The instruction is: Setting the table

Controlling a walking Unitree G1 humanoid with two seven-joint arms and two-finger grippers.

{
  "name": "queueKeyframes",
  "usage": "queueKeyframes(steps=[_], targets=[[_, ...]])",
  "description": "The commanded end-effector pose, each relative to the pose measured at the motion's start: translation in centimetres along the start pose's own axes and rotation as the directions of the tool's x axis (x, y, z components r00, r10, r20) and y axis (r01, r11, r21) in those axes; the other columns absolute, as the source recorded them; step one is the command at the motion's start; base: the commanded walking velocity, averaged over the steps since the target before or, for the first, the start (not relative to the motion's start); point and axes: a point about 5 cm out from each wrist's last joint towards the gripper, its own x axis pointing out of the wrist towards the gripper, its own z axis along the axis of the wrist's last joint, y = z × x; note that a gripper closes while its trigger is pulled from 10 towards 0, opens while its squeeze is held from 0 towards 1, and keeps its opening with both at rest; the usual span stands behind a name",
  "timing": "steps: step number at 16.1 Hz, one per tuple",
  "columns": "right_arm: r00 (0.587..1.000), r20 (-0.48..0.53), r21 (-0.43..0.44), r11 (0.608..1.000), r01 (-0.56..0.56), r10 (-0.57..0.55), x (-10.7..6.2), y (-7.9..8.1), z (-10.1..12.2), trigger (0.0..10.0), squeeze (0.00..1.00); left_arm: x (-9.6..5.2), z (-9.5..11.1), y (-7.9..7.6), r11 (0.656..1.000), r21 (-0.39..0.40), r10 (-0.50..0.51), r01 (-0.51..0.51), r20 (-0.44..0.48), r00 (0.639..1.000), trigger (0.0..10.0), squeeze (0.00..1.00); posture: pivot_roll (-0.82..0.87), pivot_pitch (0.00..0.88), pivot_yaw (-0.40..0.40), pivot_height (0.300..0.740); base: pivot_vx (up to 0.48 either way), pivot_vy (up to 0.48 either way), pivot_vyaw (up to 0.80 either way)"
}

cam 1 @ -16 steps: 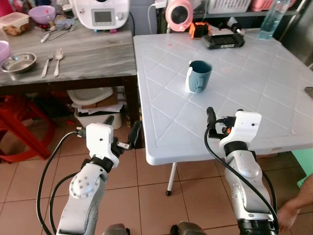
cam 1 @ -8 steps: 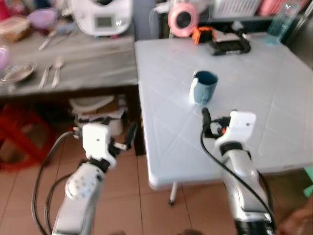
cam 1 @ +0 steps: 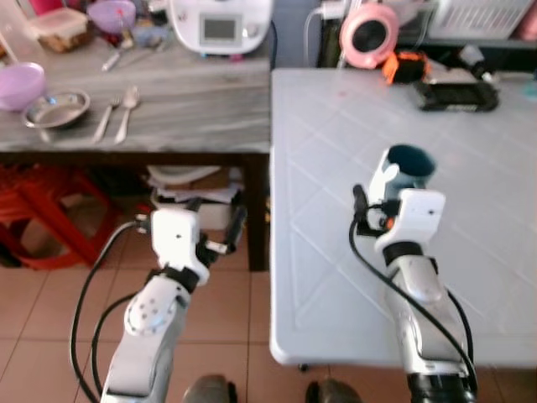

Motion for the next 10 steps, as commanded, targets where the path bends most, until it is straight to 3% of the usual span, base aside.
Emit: queueKeyframes(steps=[1, 7, 10], targets=[[1.000, 0.002, -0.001, 1.000, -0.004, 0.004, -0.1, 0.0, 0.1, 10.0, 0.00, -0.3, 0.1, 0.2, 1.000, 0.004, -0.005, 0.005, -0.004, 1.000, 10.0, 0.00, 0.04, 0.040, 0.014, 0.740, 0.000, 0.000, 0.00], [0.999, 0.035, -0.044, 0.999, 0.032, -0.031, -0.2, -0.3, 0.6, 10.0, 0.00, -0.6, 0.0, 0.5, 1.000, 0.008, -0.012, 0.012, -0.015, 1.000, 10.0, 0.00, 0.04, 0.040, 0.013, 0.740, 0.000, 0.000, 0.00], [0.998, -0.005, -0.045, 0.997, 0.068, -0.068, -1.4, -0.8, -0.2, 10.0, 0.00, -1.2, -0.6, 0.7, 0.999, 0.000, -0.048, 0.048, -0.063, 0.997, 10.0, 0.00, 0.04, 0.043, 0.017, 0.740, 0.000, 0.000, 0.00]])
